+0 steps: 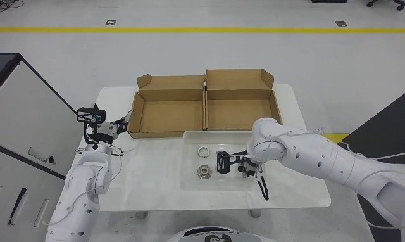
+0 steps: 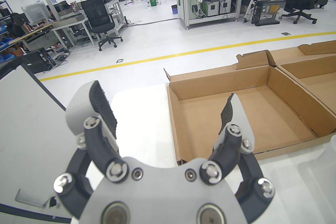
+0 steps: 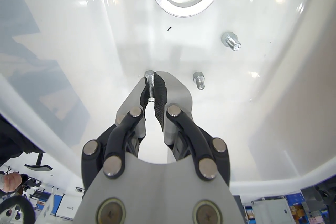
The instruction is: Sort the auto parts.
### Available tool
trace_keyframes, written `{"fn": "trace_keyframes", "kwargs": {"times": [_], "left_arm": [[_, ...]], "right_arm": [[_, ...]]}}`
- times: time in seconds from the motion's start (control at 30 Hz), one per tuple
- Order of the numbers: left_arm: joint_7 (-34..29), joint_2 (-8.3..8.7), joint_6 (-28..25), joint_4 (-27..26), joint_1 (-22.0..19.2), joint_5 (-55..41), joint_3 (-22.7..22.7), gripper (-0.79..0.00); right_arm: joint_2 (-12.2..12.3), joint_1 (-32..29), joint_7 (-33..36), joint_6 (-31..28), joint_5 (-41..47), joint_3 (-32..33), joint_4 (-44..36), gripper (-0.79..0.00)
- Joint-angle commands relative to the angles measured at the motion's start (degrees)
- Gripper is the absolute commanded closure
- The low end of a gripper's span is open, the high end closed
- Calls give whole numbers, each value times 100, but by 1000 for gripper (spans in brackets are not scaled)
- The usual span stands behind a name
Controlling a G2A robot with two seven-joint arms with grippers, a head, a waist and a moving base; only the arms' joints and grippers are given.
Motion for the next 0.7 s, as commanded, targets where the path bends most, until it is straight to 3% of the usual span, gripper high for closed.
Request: {"fn": "trace_keyframes", "kwargs": {"times": [0.0,0.2,0.53,0.67], "left_arm": [[0,0,0,0,0,0,0,-785],[0,0,0,0,0,0,0,-785],[0,0,0,0,0,0,0,-785],[0,0,0,0,0,0,0,-785]], "right_arm": [[15,57,22,22,111,0,-26,0],[152,479,1,1,690,0,-241,0],[593,1351,-239,-237,2012,0,-618,0],[593,1351,-239,-237,2012,0,-618,0]]}}
